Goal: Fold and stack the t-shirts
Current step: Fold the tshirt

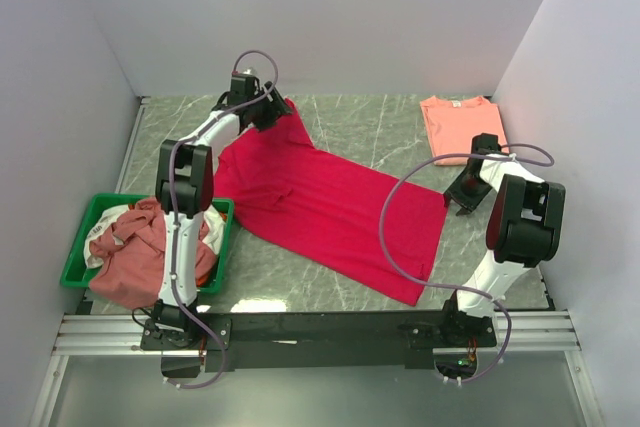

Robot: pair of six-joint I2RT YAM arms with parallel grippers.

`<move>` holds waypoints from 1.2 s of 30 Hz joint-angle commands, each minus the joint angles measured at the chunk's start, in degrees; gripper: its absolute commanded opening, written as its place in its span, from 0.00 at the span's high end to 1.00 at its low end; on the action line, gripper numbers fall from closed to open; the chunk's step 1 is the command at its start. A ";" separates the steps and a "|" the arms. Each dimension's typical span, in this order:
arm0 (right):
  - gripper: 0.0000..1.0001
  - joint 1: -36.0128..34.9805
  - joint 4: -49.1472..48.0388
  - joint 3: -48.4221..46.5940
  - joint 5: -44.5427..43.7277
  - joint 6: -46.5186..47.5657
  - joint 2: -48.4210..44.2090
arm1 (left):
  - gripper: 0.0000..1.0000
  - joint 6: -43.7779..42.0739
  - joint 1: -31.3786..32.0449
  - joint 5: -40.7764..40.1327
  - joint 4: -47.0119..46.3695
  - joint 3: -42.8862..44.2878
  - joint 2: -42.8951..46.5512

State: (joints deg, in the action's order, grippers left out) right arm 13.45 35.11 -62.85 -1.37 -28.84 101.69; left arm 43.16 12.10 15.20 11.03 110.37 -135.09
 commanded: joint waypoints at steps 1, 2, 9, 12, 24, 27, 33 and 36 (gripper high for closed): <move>0.53 0.70 -1.89 -1.49 0.75 0.71 1.67 | 0.26 4.12 0.03 0.97 -6.10 3.62 -2.89; 0.53 0.70 -2.06 -1.57 1.10 0.72 1.76 | 0.27 5.26 0.03 1.06 -7.67 3.98 -4.21; 0.55 0.87 -0.75 -3.94 2.94 1.24 4.04 | 0.27 9.40 0.21 -2.19 -13.11 8.46 -8.70; 0.55 0.87 -0.75 -4.21 4.17 1.16 4.74 | 0.28 11.24 0.21 -3.16 -17.16 8.11 -9.23; 0.57 0.87 -1.45 -3.51 5.85 1.33 5.98 | 0.29 17.22 0.29 -6.50 -22.71 12.06 -13.27; 0.58 0.79 -1.54 -3.42 6.73 1.15 6.06 | 0.29 18.37 0.38 -7.11 -24.29 13.03 -14.59; 0.59 0.79 -1.63 -3.33 7.08 1.33 6.06 | 0.30 18.02 1.00 -8.61 -21.41 17.86 -17.93; 0.59 0.79 -1.71 -3.42 7.43 1.33 5.98 | 0.30 17.75 1.09 -10.36 -20.96 17.43 -18.02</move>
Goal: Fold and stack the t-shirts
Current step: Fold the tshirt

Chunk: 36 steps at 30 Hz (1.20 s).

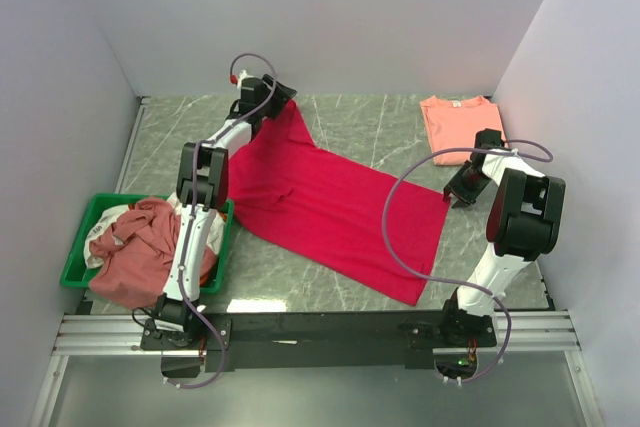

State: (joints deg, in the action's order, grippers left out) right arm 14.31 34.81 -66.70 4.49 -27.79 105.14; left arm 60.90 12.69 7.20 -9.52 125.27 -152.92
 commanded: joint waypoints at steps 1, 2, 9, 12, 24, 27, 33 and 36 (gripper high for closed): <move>0.59 -0.07 -1.41 0.34 1.57 0.28 2.44 | 0.30 -0.52 0.58 -2.80 -0.24 2.52 -0.27; 0.59 -0.07 -1.50 0.34 1.66 0.28 2.44 | 0.30 -0.87 0.58 -3.42 -0.15 2.69 -0.45; 0.60 -0.07 -1.94 0.78 2.28 0.19 2.52 | 0.33 -4.30 1.64 -5.62 4.24 6.56 -2.38; 0.61 -0.07 -2.02 0.78 2.28 0.28 2.52 | 0.36 -5.09 1.90 -6.41 5.47 6.48 -2.29; 0.74 -0.07 -1.59 0.34 1.84 0.37 2.87 | 0.65 -8.08 2.43 -5.53 7.32 7.71 -3.26; 0.76 -0.07 -1.50 0.34 1.75 0.37 2.87 | 0.76 -8.61 2.43 -5.01 7.58 7.71 -3.26; 0.80 -0.07 -1.50 0.60 1.75 0.54 2.61 | 1.00 -7.30 2.25 -4.48 5.92 3.76 -0.98; 0.84 -0.07 -1.41 0.43 1.75 0.54 2.44 | 1.00 -6.77 1.90 -4.30 4.33 2.08 -0.10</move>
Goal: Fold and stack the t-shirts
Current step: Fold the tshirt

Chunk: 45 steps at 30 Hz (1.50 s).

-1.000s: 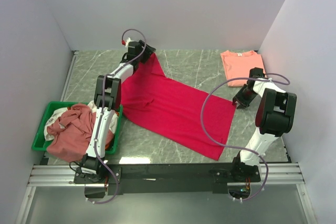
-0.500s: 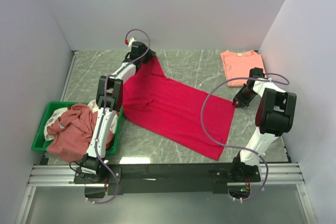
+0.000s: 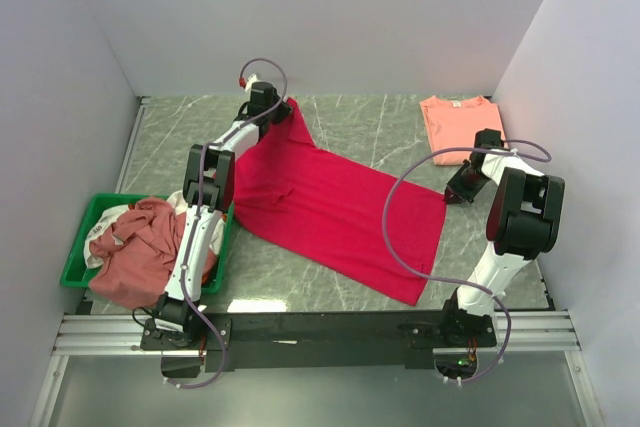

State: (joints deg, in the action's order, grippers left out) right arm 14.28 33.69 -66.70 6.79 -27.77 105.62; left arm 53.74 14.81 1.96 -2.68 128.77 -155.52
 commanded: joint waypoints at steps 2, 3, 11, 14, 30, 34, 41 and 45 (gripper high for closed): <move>0.87 -0.05 -0.12 0.17 -0.55 0.52 1.78 | 1.00 0.40 -0.48 0.77 -3.64 -2.72 3.91; 0.91 -0.05 -0.12 0.08 -0.55 0.61 1.60 | 1.00 0.84 -0.57 0.42 -4.35 -3.61 5.56; 1.00 -0.05 0.41 -0.63 -1.95 0.79 -0.07 | 1.00 2.78 -2.41 0.94 -10.33 -11.95 11.47; 1.00 -0.13 0.67 -0.80 -2.57 0.96 -0.68 | 1.00 2.78 -2.94 0.42 -11.82 -15.37 13.84; 1.00 -4.43 2.60 2.27 -5.29 0.70 -8.85 | 1.00 1.81 -6.37 2.35 -17.88 -37.09 28.60; 1.00 -6.98 3.66 3.67 -6.70 -0.88 -11.22 | 1.00 1.55 -6.90 2.53 -17.71 -41.57 31.94; 1.00 -11.20 4.28 7.89 -11.35 -3.34 -16.41 | 1.00 0.06 -8.74 1.73 -15.69 -47.02 39.15; 1.00 -13.31 4.45 10.35 -13.37 -5.45 -19.05 | 1.00 -1.70 -9.80 2.61 -14.72 -49.22 41.96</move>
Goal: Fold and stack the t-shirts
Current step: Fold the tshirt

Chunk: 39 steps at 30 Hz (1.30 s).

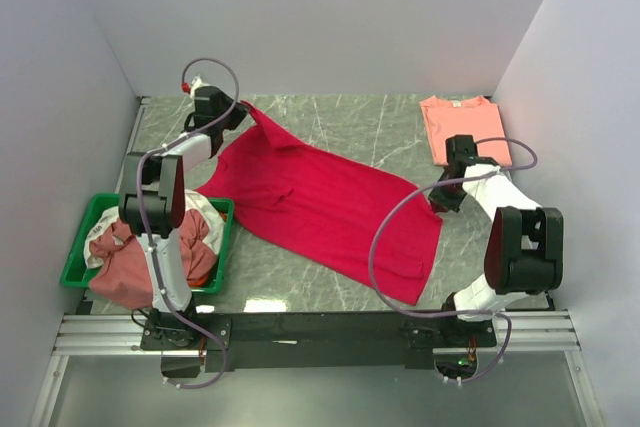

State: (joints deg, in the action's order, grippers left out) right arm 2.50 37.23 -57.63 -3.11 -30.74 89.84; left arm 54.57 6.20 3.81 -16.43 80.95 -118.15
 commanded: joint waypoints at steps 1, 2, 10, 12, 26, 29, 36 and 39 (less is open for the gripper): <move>1.00 -1.97 1.09 2.25 -4.17 -3.35 -4.40 | 1.00 -2.53 -1.62 1.02 -0.89 -2.80 5.03; 1.00 -2.15 1.17 2.78 -4.44 -3.71 -5.02 | 1.00 -2.36 -1.89 1.37 -0.89 -3.68 5.47; 1.00 -4.87 3.54 7.78 -7.78 -7.05 -13.36 | 1.00 -4.20 -3.29 2.42 0.34 -11.24 12.32; 1.00 -4.96 3.81 8.93 -8.22 -7.23 -14.86 | 1.00 -4.73 -3.38 3.13 1.22 -12.04 13.20; 1.00 -7.95 4.34 16.14 -8.49 -9.77 -22.52 | 0.99 -5.00 -5.84 3.39 8.25 -18.45 21.11; 1.00 -9.18 4.51 16.67 -8.84 -10.65 -23.22 | 1.00 -4.64 -6.02 3.92 9.13 -19.42 22.78; 1.00 -10.59 4.95 18.07 -9.01 -11.36 -24.80 | 1.00 -5.96 -7.34 4.01 10.98 -21.97 24.89; 1.00 -10.94 5.13 18.86 -8.93 -11.71 -25.24 | 1.00 -5.96 -7.43 3.92 11.24 -23.90 25.86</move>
State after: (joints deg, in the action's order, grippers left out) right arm -7.77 41.65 -39.72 -10.07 -41.21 66.54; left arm 50.04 -0.49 7.33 -5.30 58.37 -95.39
